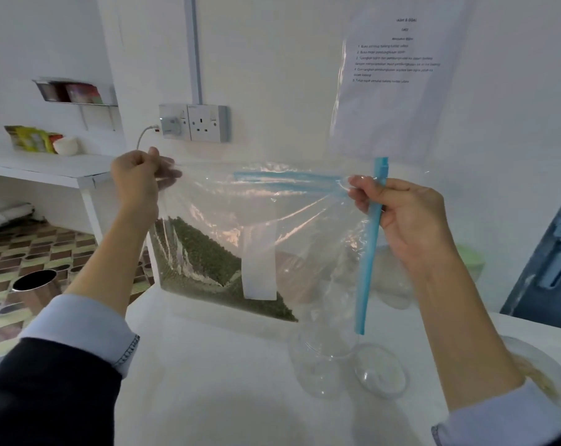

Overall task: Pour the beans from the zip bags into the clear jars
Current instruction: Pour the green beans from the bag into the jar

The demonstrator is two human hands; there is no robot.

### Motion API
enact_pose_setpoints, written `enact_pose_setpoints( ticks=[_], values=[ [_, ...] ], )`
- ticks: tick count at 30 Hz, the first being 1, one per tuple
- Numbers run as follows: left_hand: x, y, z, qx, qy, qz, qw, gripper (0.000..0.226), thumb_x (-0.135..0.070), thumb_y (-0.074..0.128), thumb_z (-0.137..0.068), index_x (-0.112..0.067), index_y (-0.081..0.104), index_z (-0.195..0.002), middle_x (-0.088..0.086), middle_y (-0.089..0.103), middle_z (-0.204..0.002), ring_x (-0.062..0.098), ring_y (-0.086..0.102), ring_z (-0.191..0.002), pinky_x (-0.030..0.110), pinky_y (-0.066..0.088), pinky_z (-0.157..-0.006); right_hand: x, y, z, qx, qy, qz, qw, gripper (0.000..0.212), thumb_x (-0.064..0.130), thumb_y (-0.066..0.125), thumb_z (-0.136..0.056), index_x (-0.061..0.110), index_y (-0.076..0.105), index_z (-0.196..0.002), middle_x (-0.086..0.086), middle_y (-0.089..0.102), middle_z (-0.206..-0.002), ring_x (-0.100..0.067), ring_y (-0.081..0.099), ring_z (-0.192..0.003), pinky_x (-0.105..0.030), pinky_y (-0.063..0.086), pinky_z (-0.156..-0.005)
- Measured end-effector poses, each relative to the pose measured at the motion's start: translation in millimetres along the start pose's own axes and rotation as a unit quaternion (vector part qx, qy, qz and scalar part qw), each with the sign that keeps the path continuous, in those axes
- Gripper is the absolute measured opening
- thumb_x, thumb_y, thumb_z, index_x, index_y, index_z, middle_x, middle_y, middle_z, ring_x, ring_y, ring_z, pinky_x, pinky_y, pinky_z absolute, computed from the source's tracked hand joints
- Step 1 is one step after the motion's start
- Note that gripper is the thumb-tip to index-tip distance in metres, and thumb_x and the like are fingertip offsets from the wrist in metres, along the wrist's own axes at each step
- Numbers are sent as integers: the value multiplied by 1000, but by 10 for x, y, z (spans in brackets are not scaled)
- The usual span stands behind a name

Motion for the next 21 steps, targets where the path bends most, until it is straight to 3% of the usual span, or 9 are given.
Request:
enact_pose_setpoints(
  ticks=[5, 11, 21],
  values=[
    [-23, -20, 16, -39, 7, -1, 999, 38, -11, 42, -100, -9, 53, -64, -9, 61, -48, 4, 55, -42, 23, 48, -56, -128, -37, -34, -35, 35, -13, 999, 13, 8, 68, -83, -3, 70, -90, -12, 74, -88, -22, 71, -79, -26, 55, -79],
    [-154, -65, -19, -46, 32, -9, 998, 37, -10, 46, -99, -8, 54, -62, -2, 61, -56, 7, 54, -43, 25, 48, -55, -185, 2, -54, -32, 44, -31, 998, 13, 9, 67, -85, -2, 69, -91, -11, 74, -87, -21, 71, -77, -24, 56, -74],
    [-349, 1, 2, -58, 87, -35, 994, 39, -9, 50, -97, -13, 51, -58, -9, 58, -43, 6, 50, -38, 23, 44, -48, -384, -113, -41, -56, 70, -63, 994, 16, 9, 66, -87, -4, 67, -97, -12, 74, -90, -20, 71, -79, -24, 55, -73]
  ],
)
Point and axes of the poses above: each hand's wrist, its own z-axis away from the middle knuckle, its own y-axis out of the palm, x = y × z, the point moved 6 cm from there along -z, towards the middle knuckle
